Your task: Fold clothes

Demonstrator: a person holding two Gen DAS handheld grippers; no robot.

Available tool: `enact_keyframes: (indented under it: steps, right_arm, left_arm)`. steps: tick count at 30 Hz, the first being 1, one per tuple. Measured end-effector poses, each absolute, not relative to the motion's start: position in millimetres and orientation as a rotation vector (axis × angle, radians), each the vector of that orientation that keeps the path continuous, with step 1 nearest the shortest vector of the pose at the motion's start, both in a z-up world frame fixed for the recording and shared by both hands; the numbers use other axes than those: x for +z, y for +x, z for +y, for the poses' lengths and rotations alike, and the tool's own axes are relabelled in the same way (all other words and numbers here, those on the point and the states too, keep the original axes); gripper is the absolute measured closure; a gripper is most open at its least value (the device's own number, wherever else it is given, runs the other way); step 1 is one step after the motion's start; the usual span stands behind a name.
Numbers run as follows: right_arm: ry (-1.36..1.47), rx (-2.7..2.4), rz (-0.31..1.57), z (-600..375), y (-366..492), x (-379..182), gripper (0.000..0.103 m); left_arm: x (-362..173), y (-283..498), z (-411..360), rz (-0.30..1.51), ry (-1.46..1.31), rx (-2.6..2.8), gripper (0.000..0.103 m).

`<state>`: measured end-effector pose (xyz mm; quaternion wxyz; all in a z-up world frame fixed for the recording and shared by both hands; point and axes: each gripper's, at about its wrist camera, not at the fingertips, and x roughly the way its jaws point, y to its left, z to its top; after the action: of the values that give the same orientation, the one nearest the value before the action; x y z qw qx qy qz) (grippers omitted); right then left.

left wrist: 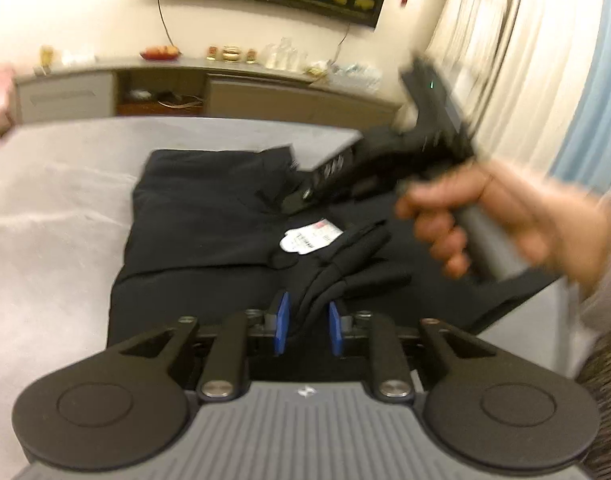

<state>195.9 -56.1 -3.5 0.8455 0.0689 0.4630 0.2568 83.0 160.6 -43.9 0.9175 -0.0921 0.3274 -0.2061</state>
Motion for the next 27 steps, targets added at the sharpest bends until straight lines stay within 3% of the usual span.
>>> enact_keyframes:
  steps: [3,7,8,13,17,27]
  right_arm:
    - [0.091,0.502,0.96,-56.1,193.8,-10.1,0.087]
    - [0.02,0.445,0.936,-55.6,191.0,-19.4,0.053]
    - [0.016,0.415,0.917,-57.5,187.3,-15.4,0.052]
    - [0.055,0.487,0.797,-63.6,135.7,10.7,0.057]
    - [-0.004,0.614,0.854,-35.8,109.8,-6.1,0.076]
    - [-0.105,0.654,0.788,-13.9,93.3,-3.0,0.074]
  left_arm:
    - [-41.0,97.3,195.9,0.651,-0.319,-0.372,0.074]
    - [-46.4,119.6,215.7,0.677,-0.34,-0.184,0.069]
    - [-50.0,126.3,218.4,0.696,-0.329,-0.146,0.069]
    - [-60.8,141.9,224.6,0.762,-0.323,-0.059,0.068]
    - [-64.5,139.5,226.8,0.766,-0.329,-0.028,0.068]
    - [-61.1,128.9,225.1,0.765,-0.332,0.002,0.067]
